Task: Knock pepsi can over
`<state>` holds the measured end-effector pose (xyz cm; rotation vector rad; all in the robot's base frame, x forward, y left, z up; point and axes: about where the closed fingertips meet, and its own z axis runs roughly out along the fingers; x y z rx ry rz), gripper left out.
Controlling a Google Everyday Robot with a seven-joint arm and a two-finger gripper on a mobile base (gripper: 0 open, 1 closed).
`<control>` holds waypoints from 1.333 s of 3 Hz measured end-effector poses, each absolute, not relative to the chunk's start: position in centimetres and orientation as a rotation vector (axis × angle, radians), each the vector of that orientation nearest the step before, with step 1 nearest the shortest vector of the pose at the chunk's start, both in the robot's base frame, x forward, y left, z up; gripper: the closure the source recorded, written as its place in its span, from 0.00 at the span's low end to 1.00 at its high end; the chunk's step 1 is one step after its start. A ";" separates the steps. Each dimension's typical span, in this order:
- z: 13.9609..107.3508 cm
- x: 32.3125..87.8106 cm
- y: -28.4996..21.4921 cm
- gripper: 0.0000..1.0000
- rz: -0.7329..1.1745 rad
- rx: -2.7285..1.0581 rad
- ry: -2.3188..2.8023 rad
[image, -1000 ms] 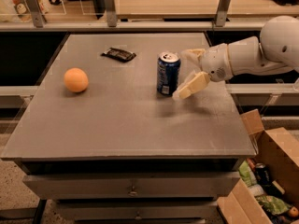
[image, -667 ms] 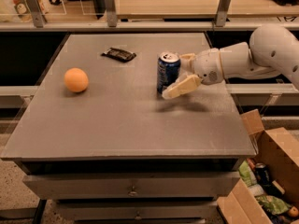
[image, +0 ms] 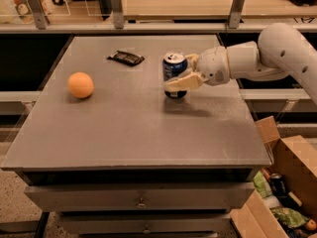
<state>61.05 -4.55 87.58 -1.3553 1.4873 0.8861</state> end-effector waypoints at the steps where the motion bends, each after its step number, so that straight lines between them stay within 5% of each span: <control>1: 89.0 60.9 -3.4 0.88 0.791 -1.439 1.558; 2: 91.5 60.0 -2.7 1.00 0.534 -1.566 1.703; 4: 91.3 56.3 -3.1 1.00 0.127 -1.903 1.927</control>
Offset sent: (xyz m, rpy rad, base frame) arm -0.0269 -0.0201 0.0940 -0.9678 -0.2336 -0.2108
